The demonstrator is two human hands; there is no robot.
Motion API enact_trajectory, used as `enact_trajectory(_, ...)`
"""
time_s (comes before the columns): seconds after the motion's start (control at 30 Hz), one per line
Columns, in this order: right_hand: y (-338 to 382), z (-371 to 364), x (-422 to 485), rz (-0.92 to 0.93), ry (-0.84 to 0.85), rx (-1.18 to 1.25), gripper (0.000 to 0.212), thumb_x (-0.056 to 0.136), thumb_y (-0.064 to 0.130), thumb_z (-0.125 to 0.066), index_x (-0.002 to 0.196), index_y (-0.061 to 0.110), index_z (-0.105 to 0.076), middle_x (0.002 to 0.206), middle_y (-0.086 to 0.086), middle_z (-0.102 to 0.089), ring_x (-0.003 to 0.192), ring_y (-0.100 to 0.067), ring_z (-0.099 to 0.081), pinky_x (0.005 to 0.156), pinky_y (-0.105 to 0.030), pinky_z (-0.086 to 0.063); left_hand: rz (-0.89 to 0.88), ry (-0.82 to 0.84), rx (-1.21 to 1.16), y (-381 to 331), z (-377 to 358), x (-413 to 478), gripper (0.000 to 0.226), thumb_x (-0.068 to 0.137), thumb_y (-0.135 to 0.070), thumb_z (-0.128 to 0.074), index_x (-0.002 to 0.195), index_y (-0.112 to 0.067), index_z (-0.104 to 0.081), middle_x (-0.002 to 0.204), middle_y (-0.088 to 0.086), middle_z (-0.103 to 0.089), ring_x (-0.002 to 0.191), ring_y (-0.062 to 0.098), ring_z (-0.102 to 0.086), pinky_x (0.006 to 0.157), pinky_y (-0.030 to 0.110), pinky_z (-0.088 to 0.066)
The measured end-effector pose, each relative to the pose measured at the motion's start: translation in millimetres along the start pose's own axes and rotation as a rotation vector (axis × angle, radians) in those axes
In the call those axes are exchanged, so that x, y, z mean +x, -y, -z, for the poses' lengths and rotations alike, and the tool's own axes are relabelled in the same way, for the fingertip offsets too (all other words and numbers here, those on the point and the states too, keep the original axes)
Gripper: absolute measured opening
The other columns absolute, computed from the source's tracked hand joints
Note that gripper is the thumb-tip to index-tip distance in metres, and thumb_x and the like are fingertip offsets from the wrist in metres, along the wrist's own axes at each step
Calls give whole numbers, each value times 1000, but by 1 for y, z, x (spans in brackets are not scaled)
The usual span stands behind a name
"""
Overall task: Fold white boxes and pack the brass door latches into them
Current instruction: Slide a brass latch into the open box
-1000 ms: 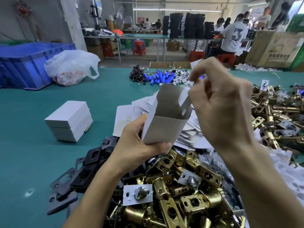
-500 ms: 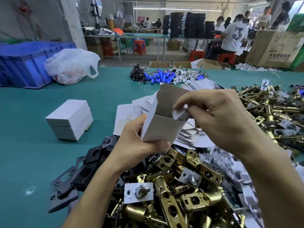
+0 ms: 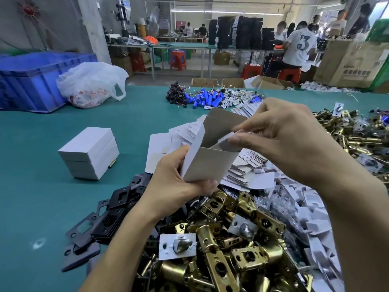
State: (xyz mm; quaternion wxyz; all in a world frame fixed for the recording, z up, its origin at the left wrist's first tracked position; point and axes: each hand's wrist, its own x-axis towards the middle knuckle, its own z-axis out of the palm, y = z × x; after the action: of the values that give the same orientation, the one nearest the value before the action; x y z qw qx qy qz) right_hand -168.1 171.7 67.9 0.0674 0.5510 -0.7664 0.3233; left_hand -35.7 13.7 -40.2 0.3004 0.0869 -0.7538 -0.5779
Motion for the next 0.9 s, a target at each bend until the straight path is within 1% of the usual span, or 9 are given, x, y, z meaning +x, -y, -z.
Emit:
enact_trajectory(0.1,4,-1,2,-3,-29,-25,10,90,31,-70,94,32,-79,68,19,-60,70,3,-55,60,-8,-39,-10,-25,24,1,0,0,42,65,-13,-87,102,-22,-69,85,-4,-69,73,9,-63,61,22,-51)
enact_trajectory(0.13,5,-2,2,-24,-33,-30,10,90,30,-71,97,31,-78,66,17,-62,72,-1,-57,64,-12,-45,-13,-34,31,1,0,0,43,65,-14,-87,103,-21,-69,86,-4,-69,73,10,-63,61,22,-50)
enact_trajectory(0.17,6,-4,2,-52,-42,-24,12,89,30,-72,100,30,-76,66,14,-64,80,-11,-59,71,-25,-51,-15,-41,39,2,0,1,43,65,-15,-87,104,-20,-69,87,-2,-69,73,10,-63,61,22,-50)
enact_trajectory(0.23,9,-7,3,-103,-56,7,13,86,30,-75,97,27,-69,72,10,-65,93,-26,-59,77,-40,-52,-22,-52,54,3,0,1,44,65,-15,-87,105,-17,-69,88,1,-68,73,14,-63,60,28,-52)
enact_trajectory(0.37,18,-10,10,-131,-39,-62,5,88,24,-73,92,22,-71,88,0,-65,103,-27,-57,85,-39,-50,-31,-80,82,4,-1,1,45,64,-17,-88,105,-15,-69,89,3,-68,75,23,-65,61,43,-55)
enact_trajectory(0.5,25,-21,14,-155,-91,-130,13,85,17,-67,97,19,-62,90,-6,-60,96,-20,-39,72,-36,-37,-53,-102,59,5,-2,1,45,66,-17,-88,107,-17,-68,93,6,-68,82,31,-66,64,48,-58)
enact_trajectory(0.63,27,-26,20,-196,-46,-177,11,85,18,-67,96,17,-65,98,-10,-60,93,-24,-40,72,-33,-38,-51,-98,50,6,-1,2,46,66,-17,-87,107,-18,-69,93,6,-69,83,32,-66,65,46,-59)
enact_trajectory(0.8,26,-25,18,-147,-14,-97,9,90,26,-68,90,18,-73,83,-9,-62,93,-29,-54,77,-34,-48,-51,-97,36,9,0,2,45,66,-17,-88,106,-21,-69,93,4,-69,83,29,-67,61,32,-58)
enact_trajectory(0.9,21,-23,14,-128,-91,-77,13,94,25,-60,86,18,-68,75,4,-57,92,-24,-49,71,-30,-36,-47,-95,15,11,0,2,46,67,-16,-88,109,-16,-69,93,6,-70,83,31,-67,63,37,-60)
